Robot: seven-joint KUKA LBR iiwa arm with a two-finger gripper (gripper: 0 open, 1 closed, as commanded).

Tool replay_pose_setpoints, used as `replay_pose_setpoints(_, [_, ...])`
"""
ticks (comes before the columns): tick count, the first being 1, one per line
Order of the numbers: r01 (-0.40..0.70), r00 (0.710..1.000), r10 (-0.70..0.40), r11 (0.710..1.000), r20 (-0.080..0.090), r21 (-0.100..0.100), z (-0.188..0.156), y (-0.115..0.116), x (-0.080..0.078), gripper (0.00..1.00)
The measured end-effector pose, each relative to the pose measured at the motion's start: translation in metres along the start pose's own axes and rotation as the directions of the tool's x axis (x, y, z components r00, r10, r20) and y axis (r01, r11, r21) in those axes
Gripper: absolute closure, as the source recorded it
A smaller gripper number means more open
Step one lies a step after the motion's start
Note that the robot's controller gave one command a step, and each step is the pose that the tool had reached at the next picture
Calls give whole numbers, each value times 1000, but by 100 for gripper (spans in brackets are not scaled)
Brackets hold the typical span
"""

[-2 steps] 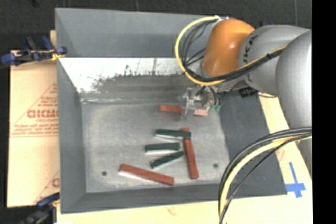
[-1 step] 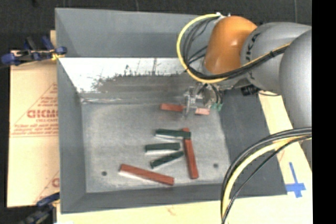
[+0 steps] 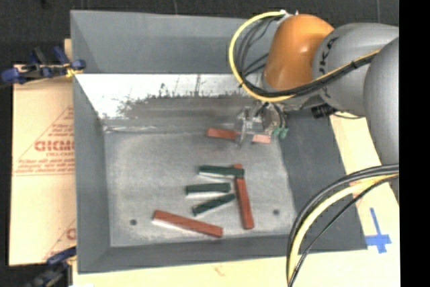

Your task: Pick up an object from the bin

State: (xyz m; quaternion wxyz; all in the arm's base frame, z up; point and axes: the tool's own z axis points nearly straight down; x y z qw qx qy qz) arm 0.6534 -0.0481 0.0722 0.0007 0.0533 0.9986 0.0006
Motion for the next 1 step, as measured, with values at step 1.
replay_pose_setpoints(1, [0, 1000, 0, 1000, 0, 0, 0, 0, 0, 100])
